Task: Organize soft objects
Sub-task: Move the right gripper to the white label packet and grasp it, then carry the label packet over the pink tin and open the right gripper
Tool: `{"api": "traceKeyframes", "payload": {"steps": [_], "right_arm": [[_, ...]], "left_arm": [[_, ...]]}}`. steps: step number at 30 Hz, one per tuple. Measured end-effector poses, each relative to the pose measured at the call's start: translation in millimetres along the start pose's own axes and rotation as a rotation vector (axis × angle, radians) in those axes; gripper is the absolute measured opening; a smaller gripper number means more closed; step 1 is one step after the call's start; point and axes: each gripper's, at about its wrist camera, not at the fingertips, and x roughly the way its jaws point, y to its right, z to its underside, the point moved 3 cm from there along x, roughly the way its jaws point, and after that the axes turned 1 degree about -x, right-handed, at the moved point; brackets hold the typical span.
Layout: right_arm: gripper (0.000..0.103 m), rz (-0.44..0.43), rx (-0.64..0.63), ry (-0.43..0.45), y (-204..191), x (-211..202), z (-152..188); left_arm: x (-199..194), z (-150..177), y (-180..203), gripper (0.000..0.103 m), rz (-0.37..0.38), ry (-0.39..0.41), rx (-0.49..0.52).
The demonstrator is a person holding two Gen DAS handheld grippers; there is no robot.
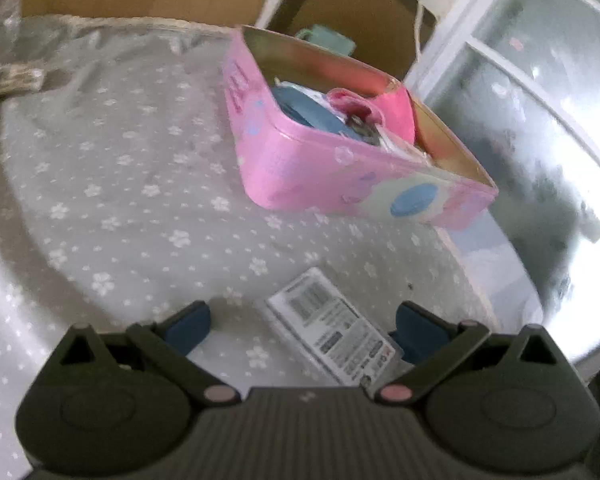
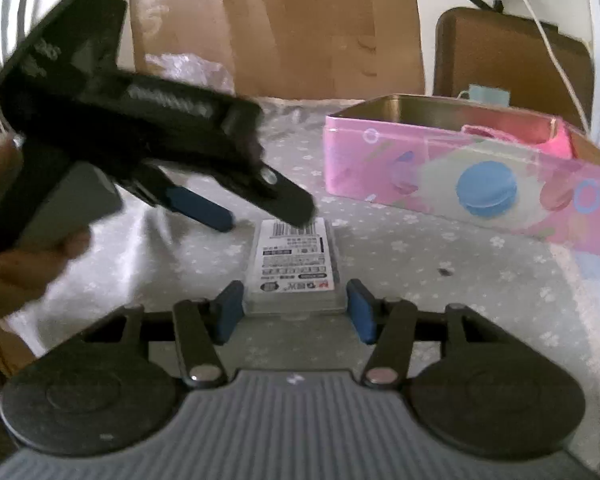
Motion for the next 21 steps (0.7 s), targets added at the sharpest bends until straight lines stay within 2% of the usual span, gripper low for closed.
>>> {"api": "traceKeyframes", "payload": {"steps": [1, 2, 5, 10, 15, 18, 21], "right_arm": [[0.058, -0.033, 0.041, 0.009, 3, -2, -1], [0.058, -0.056, 0.075, 0.024, 6, -3, -2], [0.058, -0.042, 0.075, 0.101, 7, -14, -12], [0.058, 0.006, 0.046, 0.235, 11, -28, -44], [0.058, 0.084, 0.004, 0.318, 35, -14, -81], [0.058, 0.137, 0.011, 0.316, 55, 7, -96], [0.058, 0.205, 0.024, 0.261, 80, 42, -112]], "left_arm": [[1, 0, 1, 0.091, 0.014, -0.004, -0.005], [1, -1, 3, 0.088, 0.046, -0.007, -0.021], [-1, -8, 11, 0.083, 0.040, 0.017, -0.013], [-24, -44, 33, 0.083, 0.080, 0.099, 0.031], [-14, -96, 57, 0.086, 0.062, 0.176, 0.116], [12, -128, 62, 0.086, 0.041, 0.192, 0.138], [38, -151, 61, 0.098, 0.053, 0.172, 0.121]]}}
